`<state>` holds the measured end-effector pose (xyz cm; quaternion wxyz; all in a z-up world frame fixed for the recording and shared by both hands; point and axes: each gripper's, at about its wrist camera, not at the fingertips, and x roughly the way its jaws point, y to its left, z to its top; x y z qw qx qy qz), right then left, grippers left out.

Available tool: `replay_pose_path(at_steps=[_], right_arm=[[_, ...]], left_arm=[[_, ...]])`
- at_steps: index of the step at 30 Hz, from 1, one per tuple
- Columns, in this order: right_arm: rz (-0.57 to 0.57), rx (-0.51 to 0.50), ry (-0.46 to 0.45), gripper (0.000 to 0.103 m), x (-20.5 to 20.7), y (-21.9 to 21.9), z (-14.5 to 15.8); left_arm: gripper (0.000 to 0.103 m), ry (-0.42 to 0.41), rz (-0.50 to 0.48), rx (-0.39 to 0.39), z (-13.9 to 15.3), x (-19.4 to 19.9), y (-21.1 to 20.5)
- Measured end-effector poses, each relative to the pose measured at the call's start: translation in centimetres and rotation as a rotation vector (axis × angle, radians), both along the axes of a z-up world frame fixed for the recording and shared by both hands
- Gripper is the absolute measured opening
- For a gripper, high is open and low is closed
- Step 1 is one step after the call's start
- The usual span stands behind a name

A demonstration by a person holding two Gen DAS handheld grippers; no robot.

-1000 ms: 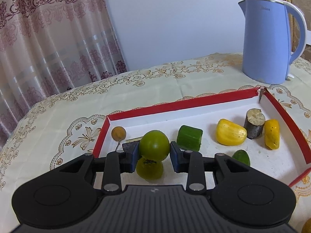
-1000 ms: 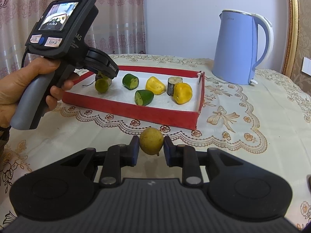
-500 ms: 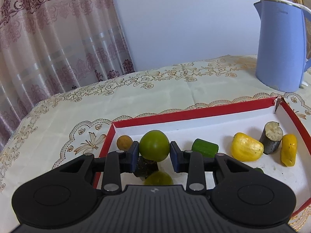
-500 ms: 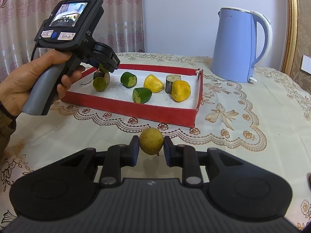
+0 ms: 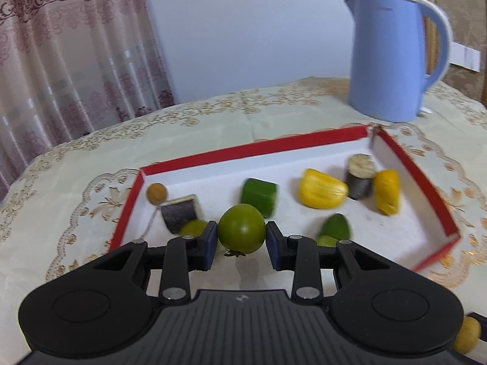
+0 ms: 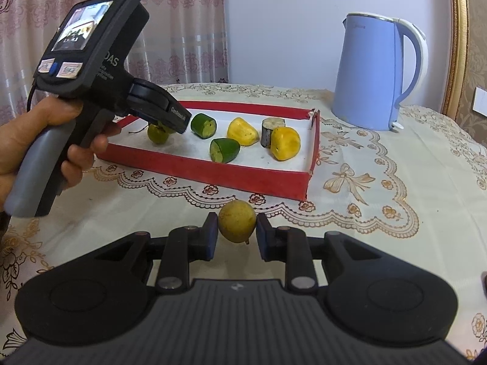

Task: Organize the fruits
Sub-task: 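Lower the round green fruit into the tray and open the left tool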

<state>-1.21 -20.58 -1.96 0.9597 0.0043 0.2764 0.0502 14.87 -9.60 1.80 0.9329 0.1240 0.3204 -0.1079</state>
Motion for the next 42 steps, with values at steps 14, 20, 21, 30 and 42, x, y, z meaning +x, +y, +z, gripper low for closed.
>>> replay_pose_path(at_steps=[14,20,21,30,42], right_arm=[[-0.008,0.0,-0.006,0.025,-0.4,-0.3,0.3],[0.003,-0.002,-0.006,0.025,-0.4,0.0,0.3],[0.003,-0.004,-0.006,0.025,-0.4,0.1,0.3],[0.007,-0.011,-0.008,0.025,-0.4,0.2,0.4],[0.014,-0.017,-0.008,0.025,-0.4,0.3,0.5]], left_arm=[[0.033,0.007,-0.015,0.037,-1.1,-1.1,-1.5],[0.033,0.017,0.003,0.04,-1.6,-0.8,-0.9],[0.033,0.017,0.004,0.04,-1.6,-0.8,-0.9],[0.033,0.027,0.021,0.034,-1.9,-0.6,-0.5],[0.048,0.028,0.023,0.001,-1.5,-0.7,-0.1]])
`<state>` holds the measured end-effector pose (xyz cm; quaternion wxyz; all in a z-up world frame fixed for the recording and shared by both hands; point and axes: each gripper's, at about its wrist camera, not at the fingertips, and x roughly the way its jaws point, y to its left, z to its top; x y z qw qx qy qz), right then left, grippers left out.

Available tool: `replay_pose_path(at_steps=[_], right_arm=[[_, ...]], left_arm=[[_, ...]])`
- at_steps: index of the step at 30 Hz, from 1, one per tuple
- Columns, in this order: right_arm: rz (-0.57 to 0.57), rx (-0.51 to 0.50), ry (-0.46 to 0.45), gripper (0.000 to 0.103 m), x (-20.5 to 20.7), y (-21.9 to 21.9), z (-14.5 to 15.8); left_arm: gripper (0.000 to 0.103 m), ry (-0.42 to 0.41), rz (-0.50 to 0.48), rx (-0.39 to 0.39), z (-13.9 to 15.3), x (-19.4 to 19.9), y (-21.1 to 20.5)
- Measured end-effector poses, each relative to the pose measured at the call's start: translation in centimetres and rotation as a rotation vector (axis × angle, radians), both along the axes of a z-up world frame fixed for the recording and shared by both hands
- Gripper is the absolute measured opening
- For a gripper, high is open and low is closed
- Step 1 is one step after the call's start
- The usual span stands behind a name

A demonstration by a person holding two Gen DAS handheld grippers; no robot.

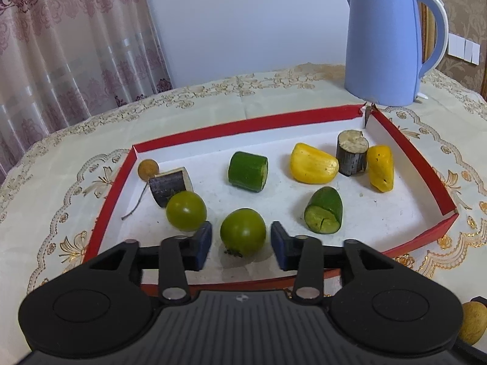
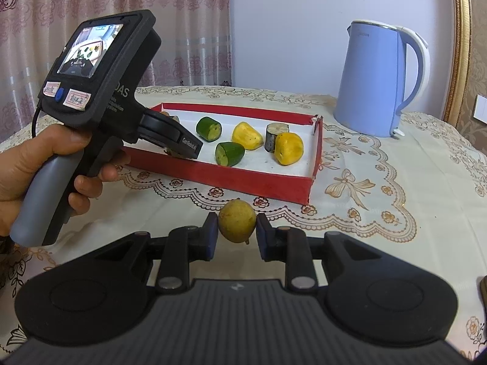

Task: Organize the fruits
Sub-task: 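Lower the round green fruit into the tray and open the left tool, then carry the round yellow fruit over the tray with the right tool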

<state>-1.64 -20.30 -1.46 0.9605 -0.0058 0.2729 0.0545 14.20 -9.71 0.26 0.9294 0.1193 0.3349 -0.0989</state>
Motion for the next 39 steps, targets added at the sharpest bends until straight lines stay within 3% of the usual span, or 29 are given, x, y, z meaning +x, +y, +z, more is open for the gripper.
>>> replay_pose_path(at_steps=[3,11,22,37,39], right_arm=[[0.0,0.001,-0.003,0.025,-0.1,0.0,0.0],[0.001,0.002,-0.005,0.025,-0.1,0.0,0.0],[0.006,0.017,-0.022,0.025,1.0,-0.2,0.3],[-0.012,0.024,-0.043,0.025,5.6,-0.6,1.1],[-0.017,0.036,-0.043,0.025,6.2,-0.7,1.1]], left_arm=[[0.06,-0.014,0.005,-0.002,0.2,-0.2,0.1],[0.065,-0.03,0.022,-0.005,0.6,-0.5,0.5],[0.066,-0.051,0.063,-0.04,1.8,-1.6,2.3],[0.066,-0.101,0.107,-0.066,2.5,-4.7,4.9],[0.07,-0.095,0.111,-0.077,2.3,-4.8,5.1]])
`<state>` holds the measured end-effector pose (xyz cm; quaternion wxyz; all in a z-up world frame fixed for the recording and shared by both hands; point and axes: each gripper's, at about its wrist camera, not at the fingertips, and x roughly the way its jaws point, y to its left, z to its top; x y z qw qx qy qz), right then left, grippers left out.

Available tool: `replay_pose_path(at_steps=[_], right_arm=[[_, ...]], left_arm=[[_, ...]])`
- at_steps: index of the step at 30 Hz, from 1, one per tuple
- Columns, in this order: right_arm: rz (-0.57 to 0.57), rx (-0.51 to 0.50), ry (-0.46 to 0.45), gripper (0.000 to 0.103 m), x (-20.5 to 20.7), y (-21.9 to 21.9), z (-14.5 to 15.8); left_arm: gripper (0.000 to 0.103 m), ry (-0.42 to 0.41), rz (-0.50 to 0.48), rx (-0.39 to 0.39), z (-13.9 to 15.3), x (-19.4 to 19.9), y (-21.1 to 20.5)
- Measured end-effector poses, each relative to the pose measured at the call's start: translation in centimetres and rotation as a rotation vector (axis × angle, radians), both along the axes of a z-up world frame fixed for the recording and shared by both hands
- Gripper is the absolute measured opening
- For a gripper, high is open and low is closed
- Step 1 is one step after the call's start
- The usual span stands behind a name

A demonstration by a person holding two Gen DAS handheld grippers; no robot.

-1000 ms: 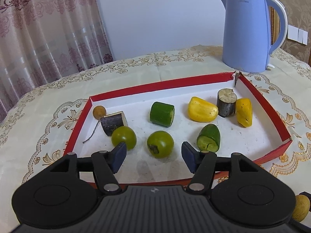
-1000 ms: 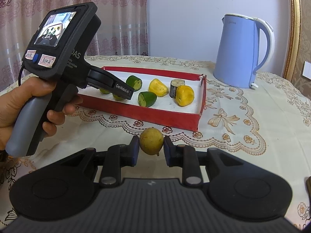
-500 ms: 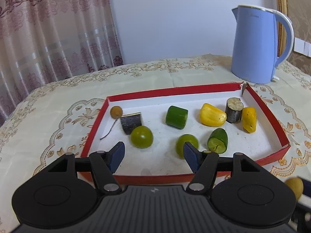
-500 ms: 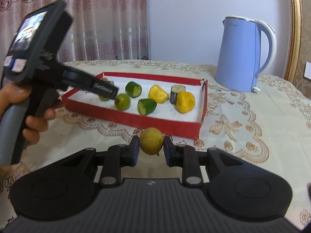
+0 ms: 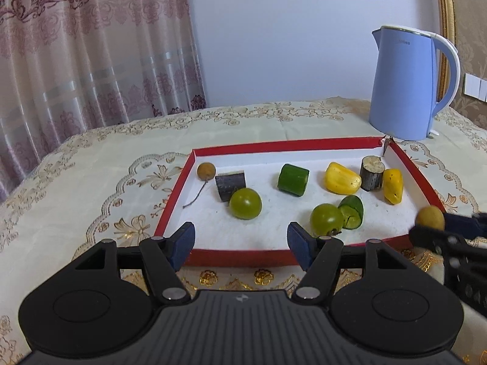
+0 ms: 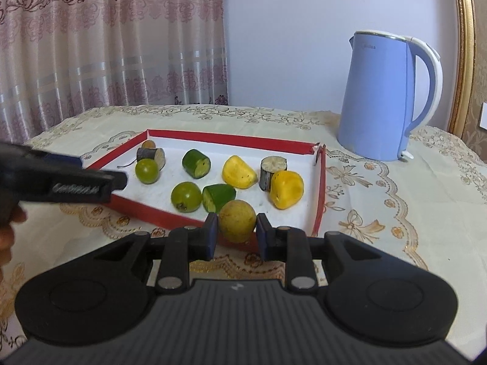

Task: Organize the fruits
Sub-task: 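Carry the round yellow fruit over the tray with the right tool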

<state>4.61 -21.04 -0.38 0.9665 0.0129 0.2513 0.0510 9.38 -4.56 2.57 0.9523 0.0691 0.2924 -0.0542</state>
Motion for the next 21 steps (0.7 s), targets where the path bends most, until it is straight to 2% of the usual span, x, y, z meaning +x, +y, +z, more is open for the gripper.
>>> replay_pose_path(at_steps=[3,10,19,21], right_arm=[[-0.012,0.017,-0.007,0.025,1.0,-0.2,0.0],[-0.068,0.027,-0.056,0.025,3.6,-0.3,0.4],[-0.091,0.048,-0.062,0.025,4.1,-1.4,-1.0],[-0.092,0.057,-0.06,0.025,4.2,-1.8,-1.4]], left_arm=[[0.073,-0.004,0.017,-0.015,-0.5,-0.2,0.4],[0.074,0.013,0.046,-0.049,-1.8,0.5,1.2],[0.076,-0.033,0.052,-0.056,-2.2,0.4,1.6],[0.082,-0.048,0.061,-0.057,-2.4,0.4,1.7]])
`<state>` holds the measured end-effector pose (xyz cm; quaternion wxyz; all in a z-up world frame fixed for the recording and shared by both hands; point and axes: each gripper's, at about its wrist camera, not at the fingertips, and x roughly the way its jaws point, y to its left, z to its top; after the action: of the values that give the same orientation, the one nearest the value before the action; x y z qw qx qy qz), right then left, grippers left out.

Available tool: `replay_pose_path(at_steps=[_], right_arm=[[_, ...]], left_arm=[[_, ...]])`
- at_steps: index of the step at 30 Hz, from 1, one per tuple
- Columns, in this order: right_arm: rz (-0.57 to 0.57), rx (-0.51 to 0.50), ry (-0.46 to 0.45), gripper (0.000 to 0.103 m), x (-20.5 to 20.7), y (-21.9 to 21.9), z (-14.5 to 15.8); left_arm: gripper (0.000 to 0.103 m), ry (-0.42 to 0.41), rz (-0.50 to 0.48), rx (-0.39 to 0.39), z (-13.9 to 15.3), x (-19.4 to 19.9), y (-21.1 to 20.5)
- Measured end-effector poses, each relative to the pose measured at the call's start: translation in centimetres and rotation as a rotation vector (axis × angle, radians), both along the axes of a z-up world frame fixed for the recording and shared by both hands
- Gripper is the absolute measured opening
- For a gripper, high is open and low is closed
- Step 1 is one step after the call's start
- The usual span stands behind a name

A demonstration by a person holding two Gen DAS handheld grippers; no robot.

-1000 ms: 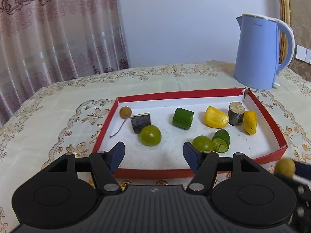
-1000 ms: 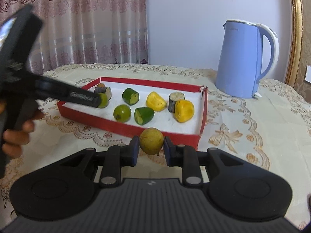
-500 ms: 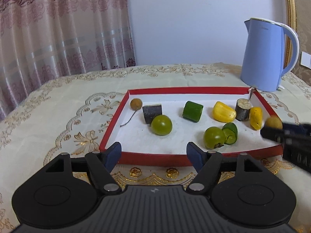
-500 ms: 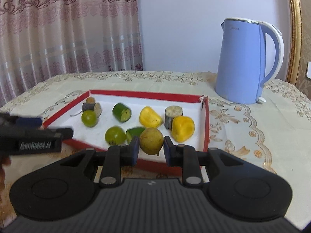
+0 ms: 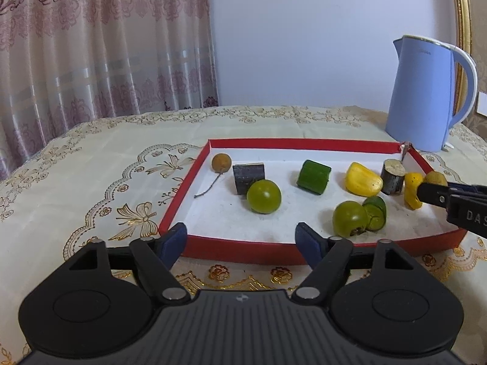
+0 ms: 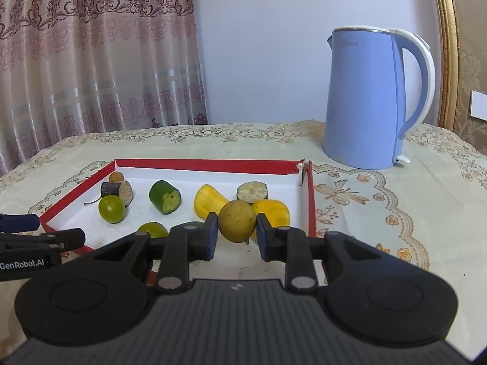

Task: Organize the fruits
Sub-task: 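Carry the round yellow fruit over the tray with the right tool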

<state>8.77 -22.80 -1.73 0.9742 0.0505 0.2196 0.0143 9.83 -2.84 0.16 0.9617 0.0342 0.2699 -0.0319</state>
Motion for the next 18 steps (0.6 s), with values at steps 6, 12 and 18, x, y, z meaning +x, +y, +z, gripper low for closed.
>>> replay_pose_path(at_steps=[6,12,18], right_arm=[[-0.015,0.021,0.01,0.025,0.3,-0.8,-0.6],[-0.013,0.02,0.028,0.025,0.6,-0.5,-1.2],[-0.023,0.033,0.037,0.025,0.6,-0.7,-1.5]], left_arm=[[0.083,-0.019,0.015,-0.006,0.2,0.1,0.4],[0.083,-0.041,0.038,0.019,0.2,-0.1,0.5],[0.083,-0.04,0.04,0.015,0.1,-0.1,0.7]])
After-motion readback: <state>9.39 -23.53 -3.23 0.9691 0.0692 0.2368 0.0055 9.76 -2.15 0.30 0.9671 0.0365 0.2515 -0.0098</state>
